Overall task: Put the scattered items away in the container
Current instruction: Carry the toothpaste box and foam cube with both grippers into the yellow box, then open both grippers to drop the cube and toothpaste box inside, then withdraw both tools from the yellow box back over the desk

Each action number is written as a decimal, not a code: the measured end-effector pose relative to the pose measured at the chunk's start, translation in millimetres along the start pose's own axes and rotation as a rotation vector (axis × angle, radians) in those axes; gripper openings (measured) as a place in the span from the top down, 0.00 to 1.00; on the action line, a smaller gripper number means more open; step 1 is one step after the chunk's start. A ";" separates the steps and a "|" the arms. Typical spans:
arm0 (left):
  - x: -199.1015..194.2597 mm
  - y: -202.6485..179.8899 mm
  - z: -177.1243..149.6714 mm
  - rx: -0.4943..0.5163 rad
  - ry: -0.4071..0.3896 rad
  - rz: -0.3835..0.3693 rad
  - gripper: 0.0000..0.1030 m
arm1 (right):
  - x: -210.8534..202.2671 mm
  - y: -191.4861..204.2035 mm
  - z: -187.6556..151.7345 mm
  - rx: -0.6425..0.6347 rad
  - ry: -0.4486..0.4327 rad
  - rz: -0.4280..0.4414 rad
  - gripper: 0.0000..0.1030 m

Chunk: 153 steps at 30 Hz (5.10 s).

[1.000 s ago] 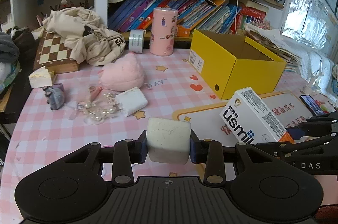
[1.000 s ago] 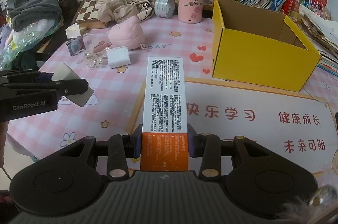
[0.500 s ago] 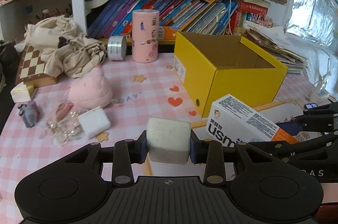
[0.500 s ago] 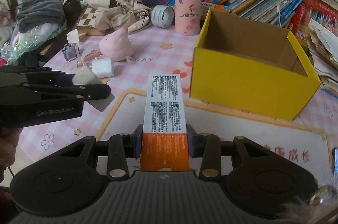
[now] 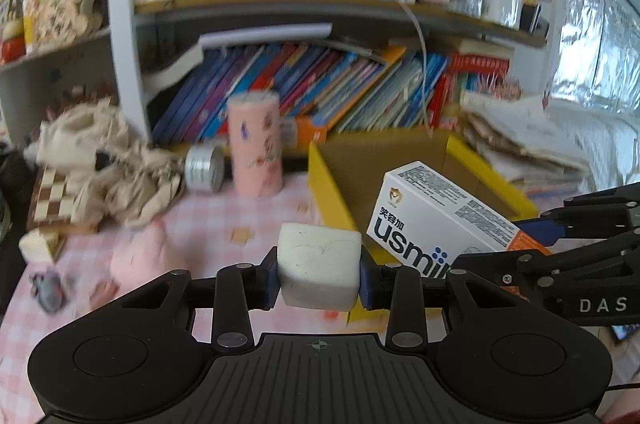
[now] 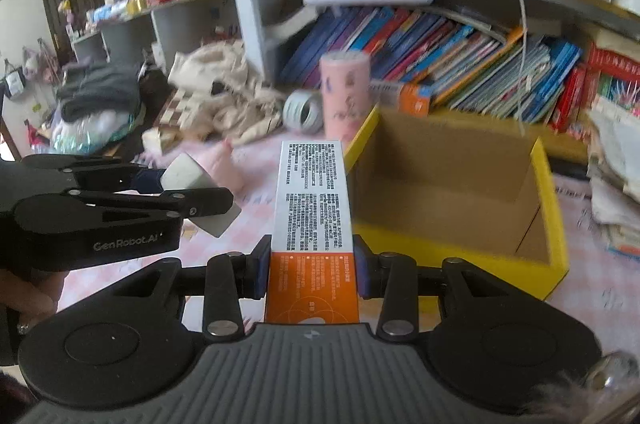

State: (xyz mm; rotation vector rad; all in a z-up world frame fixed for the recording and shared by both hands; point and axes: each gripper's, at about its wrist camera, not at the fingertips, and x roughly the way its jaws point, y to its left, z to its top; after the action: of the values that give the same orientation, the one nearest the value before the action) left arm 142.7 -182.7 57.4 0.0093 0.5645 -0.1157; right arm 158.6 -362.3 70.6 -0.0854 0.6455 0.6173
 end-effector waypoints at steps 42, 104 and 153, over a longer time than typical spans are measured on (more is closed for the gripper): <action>217.8 -78.7 42.8 0.229 0.252 -0.049 0.66 | 150.3 -155.9 25.9 0.041 0.273 -0.205 0.64; 103.5 -64.2 51.0 0.100 0.009 0.111 0.06 | 38.6 -118.5 30.0 0.039 -0.007 -0.273 0.26; -55.9 71.8 -80.0 0.186 0.145 -0.157 0.03 | -7.5 140.7 -83.5 0.284 0.051 -0.536 0.13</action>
State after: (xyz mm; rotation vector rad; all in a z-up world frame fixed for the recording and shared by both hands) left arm 61.2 -102.2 18.1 0.1548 0.6973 -0.3223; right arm 29.7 -272.8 23.8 -0.0068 0.7175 0.0047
